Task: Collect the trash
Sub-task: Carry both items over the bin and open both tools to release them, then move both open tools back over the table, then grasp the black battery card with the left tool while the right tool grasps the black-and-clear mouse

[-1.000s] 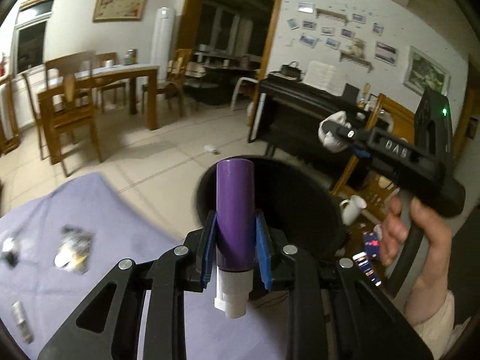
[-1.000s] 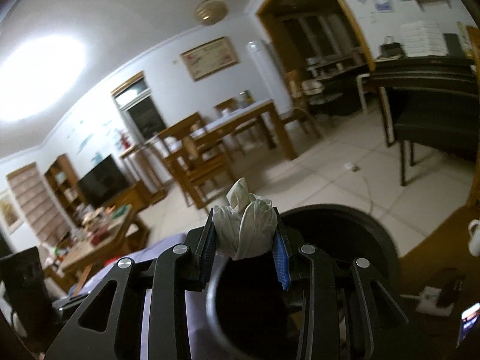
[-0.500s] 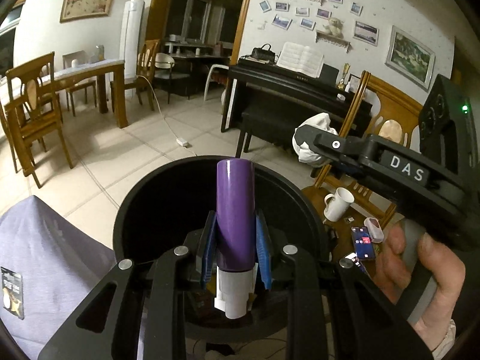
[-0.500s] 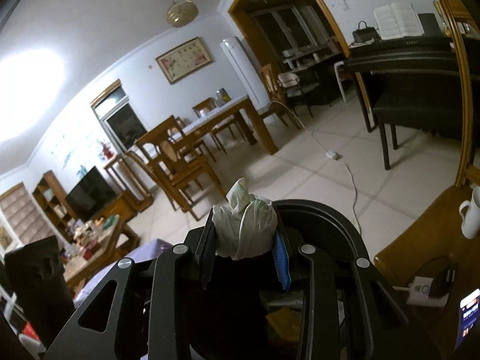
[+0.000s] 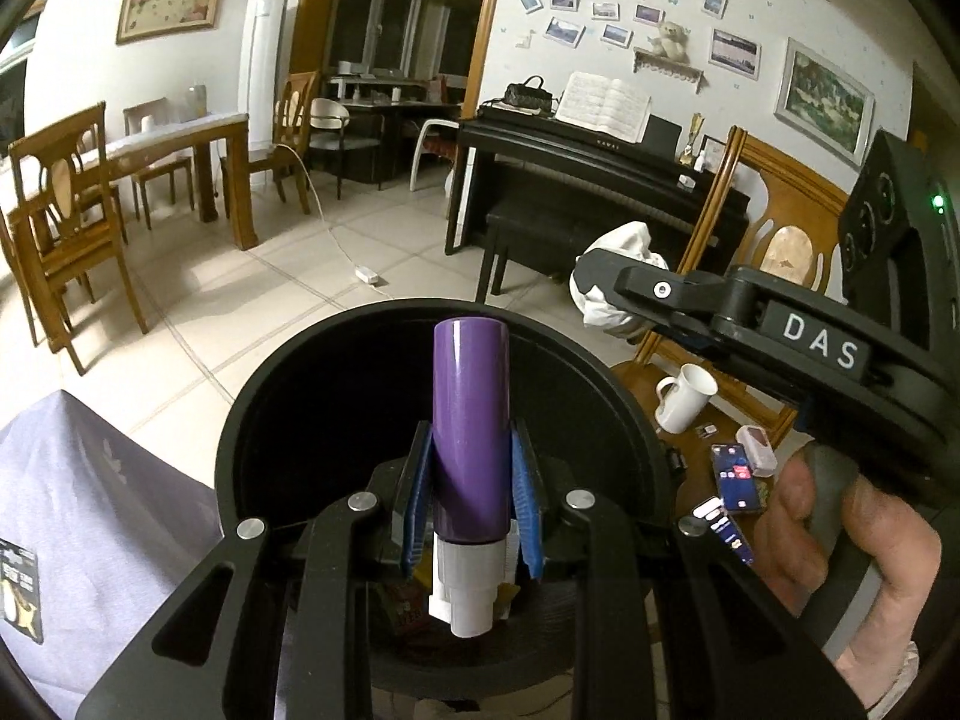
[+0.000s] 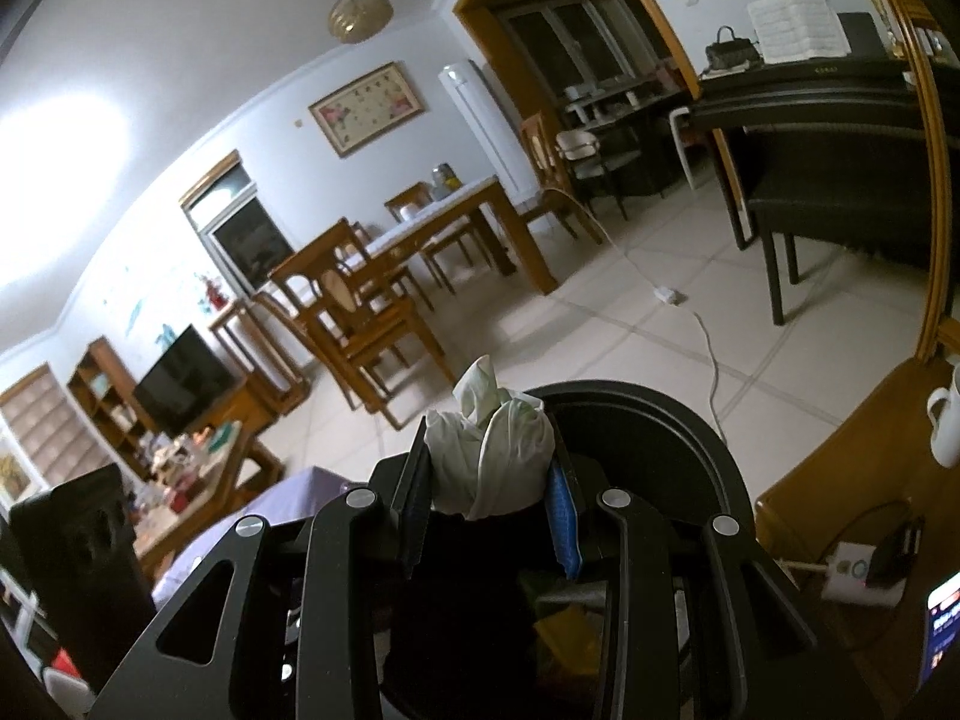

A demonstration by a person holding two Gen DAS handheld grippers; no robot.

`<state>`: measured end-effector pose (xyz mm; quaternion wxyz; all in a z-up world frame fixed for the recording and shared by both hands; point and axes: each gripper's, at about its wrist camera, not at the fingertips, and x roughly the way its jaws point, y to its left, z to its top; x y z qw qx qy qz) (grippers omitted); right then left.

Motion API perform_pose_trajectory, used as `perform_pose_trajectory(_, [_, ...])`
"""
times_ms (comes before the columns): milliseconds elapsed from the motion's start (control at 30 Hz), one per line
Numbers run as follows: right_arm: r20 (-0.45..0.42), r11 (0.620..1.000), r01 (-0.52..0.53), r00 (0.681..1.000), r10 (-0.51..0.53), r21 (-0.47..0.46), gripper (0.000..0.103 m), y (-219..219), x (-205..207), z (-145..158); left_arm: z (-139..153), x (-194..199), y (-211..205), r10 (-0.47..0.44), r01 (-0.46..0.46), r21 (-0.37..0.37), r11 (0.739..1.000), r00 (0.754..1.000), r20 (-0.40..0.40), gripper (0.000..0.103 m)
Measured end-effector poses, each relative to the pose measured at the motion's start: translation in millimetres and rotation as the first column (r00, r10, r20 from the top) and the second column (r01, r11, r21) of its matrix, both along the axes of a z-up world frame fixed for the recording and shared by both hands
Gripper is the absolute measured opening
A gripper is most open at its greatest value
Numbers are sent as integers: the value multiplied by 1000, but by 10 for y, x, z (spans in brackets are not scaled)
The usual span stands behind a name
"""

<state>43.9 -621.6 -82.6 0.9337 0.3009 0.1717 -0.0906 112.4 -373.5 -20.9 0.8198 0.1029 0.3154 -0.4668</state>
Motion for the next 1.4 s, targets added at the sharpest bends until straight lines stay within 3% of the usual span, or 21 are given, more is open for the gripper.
perform_pose_trajectory(33, [-3, 1000, -3, 1000, 3, 2, 42, 26, 1, -3, -3, -8, -4, 8, -9, 6, 1000, 1000, 11, 27])
perform_pose_trajectory(100, [-3, 1000, 1, 1000, -1, 14, 64, 44, 17, -24, 11, -31, -12, 18, -19, 22, 1000, 999, 29, 29])
perform_pose_trajectory(167, [7, 1000, 17, 1000, -17, 24, 69, 57, 4, -20, 41, -62, 1, 32, -33, 29, 999, 998, 46, 49])
perform_pose_trajectory(200, [9, 1000, 14, 1000, -14, 26, 69, 61, 6, -21, 58, -80, 17, 43, -44, 26, 999, 997, 59, 70])
perform_pose_trajectory(233, [7, 1000, 9, 1000, -9, 24, 69, 74, 8, -23, 90, -108, 49, 60, -61, 19, 998, 995, 85, 82])
perform_pose_trajectory(267, [4, 1000, 5, 1000, -5, 20, 69, 102, 26, -30, 112, -122, 75, 68, -70, 13, 997, 992, 102, 84])
perform_pose_trajectory(500, [4, 1000, -25, 1000, 24, 17, 72, 212, 74, -17, 214, -157, 437, 119, -122, 16, 992, 984, 130, 89])
perform_pose_trajectory(700, [-18, 995, -95, 995, 95, -20, 72, 536, 206, 10, 180, 43, 1085, 258, -261, 35, 965, 963, 82, 90])
perform_pose_trajectory(833, [-46, 982, -177, 984, 175, -60, 71, 927, 351, 32, 103, 183, 1691, 385, -391, 78, 917, 920, 79, 90])
perform_pose_trajectory(933, [-68, 965, -250, 967, 244, -84, 71, 1287, 447, 63, 30, 284, 2206, 497, -506, 130, 853, 863, 97, 90])
perform_pose_trajectory(967, [-79, 952, -292, 955, 285, -93, 71, 1480, 499, 49, -13, 335, 2445, 544, -552, 152, 819, 834, 95, 90])
perform_pose_trajectory(1100, [-121, 894, -436, 898, 423, -106, 71, 2129, 673, 37, -184, 534, 3109, 657, -648, 221, 729, 753, 40, 90])
perform_pose_trajectory(1167, [-151, 856, -503, 862, 485, -123, 71, 2497, 790, 29, -338, 624, 3364, 685, -661, 259, 704, 729, -1, 89])
perform_pose_trajectory(1267, [-191, 800, -578, 813, 550, -161, 71, 2986, 946, 101, -478, 644, 3527, 689, -657, 286, 697, 724, -16, 89])
perform_pose_trajectory(1400, [-248, 714, -662, 749, 614, -228, 71, 3556, 1195, 235, -554, 721, 3599, 656, -626, 292, 723, 754, -7, 85])
